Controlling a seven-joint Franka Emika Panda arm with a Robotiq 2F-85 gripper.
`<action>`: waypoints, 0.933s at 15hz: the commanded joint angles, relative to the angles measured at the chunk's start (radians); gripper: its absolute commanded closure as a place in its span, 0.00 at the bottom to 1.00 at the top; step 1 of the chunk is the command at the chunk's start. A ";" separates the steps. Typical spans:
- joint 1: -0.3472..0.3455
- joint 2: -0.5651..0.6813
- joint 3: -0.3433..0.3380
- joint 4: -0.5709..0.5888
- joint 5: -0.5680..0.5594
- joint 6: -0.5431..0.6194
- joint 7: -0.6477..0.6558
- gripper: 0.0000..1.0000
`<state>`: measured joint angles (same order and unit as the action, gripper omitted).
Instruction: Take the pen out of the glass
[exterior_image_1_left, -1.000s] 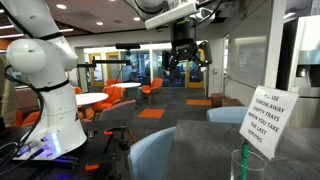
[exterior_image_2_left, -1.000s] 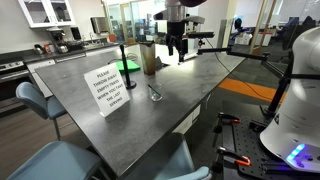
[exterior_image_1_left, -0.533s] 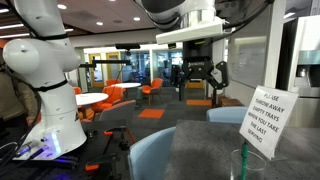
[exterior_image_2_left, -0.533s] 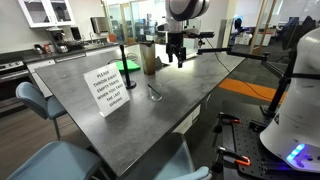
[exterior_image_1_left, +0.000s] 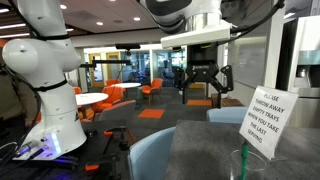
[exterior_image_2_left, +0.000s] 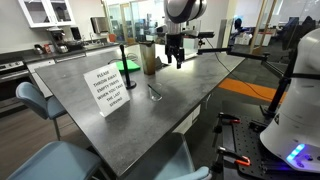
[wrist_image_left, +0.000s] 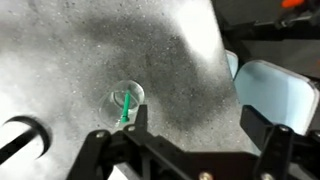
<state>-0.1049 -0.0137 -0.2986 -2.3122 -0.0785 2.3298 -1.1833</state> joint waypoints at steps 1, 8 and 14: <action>-0.038 0.030 0.039 0.023 0.032 0.010 -0.010 0.00; -0.082 0.183 0.085 0.120 0.113 0.110 -0.026 0.34; -0.159 0.358 0.167 0.279 0.166 0.109 -0.032 0.49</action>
<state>-0.2189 0.2737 -0.1786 -2.1111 0.0572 2.4447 -1.1939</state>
